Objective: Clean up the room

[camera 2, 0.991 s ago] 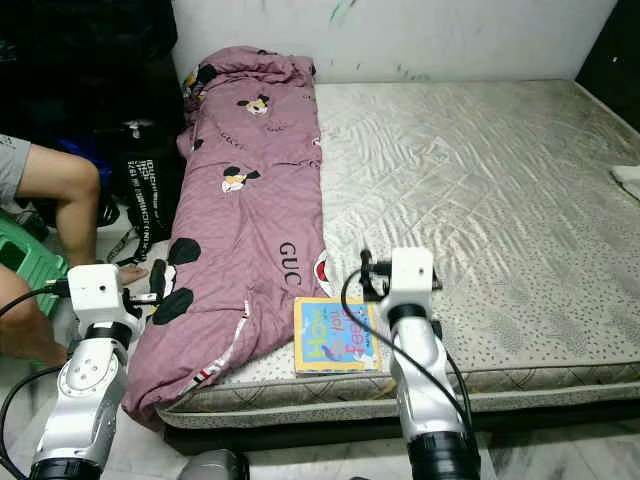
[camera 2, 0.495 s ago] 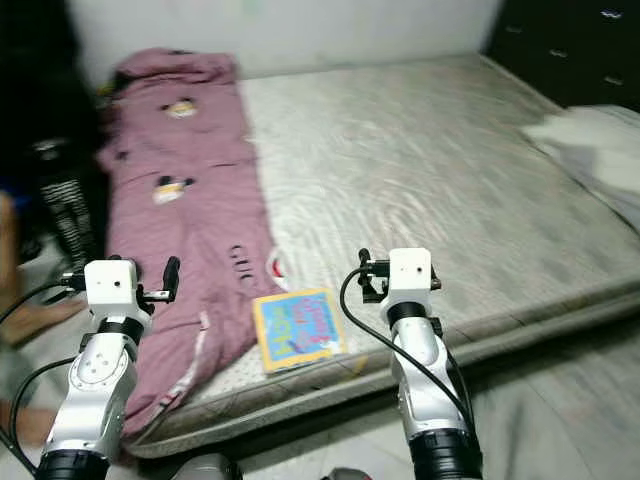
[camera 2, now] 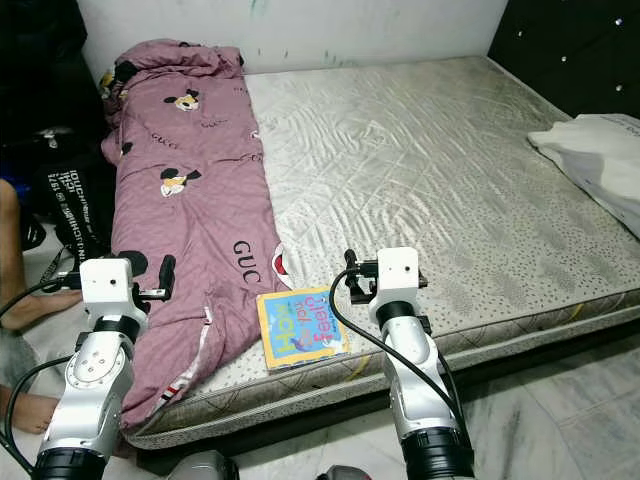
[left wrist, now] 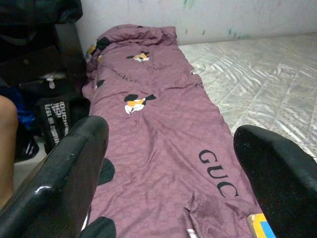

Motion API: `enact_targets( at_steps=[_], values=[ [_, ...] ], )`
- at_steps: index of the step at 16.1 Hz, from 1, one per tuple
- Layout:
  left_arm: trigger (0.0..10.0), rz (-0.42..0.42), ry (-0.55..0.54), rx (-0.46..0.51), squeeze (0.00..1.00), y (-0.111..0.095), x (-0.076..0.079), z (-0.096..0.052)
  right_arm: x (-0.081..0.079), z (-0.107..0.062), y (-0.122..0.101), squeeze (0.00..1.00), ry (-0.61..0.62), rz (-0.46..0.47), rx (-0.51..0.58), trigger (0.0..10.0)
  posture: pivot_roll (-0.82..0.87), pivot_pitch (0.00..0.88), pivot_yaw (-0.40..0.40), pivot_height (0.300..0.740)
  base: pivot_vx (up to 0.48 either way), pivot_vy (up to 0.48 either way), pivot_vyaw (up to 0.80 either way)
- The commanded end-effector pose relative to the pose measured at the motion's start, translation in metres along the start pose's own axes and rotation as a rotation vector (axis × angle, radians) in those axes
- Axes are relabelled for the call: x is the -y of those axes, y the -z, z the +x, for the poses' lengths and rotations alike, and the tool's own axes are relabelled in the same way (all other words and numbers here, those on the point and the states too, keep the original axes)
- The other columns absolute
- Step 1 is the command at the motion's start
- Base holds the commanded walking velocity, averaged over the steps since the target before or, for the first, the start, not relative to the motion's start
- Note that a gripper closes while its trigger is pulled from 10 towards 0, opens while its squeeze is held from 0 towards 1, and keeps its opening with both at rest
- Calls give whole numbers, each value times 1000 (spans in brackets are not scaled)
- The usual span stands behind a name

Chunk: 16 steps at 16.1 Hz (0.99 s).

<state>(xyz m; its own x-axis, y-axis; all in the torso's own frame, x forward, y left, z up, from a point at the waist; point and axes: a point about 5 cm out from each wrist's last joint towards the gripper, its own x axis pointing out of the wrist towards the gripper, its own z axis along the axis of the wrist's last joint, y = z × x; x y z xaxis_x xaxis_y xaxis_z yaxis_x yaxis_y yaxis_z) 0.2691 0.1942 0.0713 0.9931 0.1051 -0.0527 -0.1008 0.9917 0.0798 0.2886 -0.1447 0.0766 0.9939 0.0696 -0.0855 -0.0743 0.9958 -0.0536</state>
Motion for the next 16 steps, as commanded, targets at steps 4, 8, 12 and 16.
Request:
enact_targets(
  at_steps=[4, 8, 12, 16],
  values=[
    [10000, 0, -13, -14, 0, 1, -2, 1, 0, 2, -4, 0, -16, 7, 5, 10000, 17, 59, -20, 715, 0, 0, 0],
    [10000, -3, -12, -19, 0, 1, -1, 1, 1, 1, -4, 0, -21, 5, 6, 10000, 16, 65, -18, 670, 0, 0, 0],
    [10000, -4, -12, -21, 0, 1, -1, 2, 1, 2, -5, 0, -22, 5, 6, 10000, 15, 65, -21, 627, 0, 0, 0],
    [10000, 29, -35, -18, 0, 0, -2, 3, 2, 3, -6, 0, -27, 5, 12, 10000, 18, 62, -22, 599, 0, 0, 0]
  ],
)
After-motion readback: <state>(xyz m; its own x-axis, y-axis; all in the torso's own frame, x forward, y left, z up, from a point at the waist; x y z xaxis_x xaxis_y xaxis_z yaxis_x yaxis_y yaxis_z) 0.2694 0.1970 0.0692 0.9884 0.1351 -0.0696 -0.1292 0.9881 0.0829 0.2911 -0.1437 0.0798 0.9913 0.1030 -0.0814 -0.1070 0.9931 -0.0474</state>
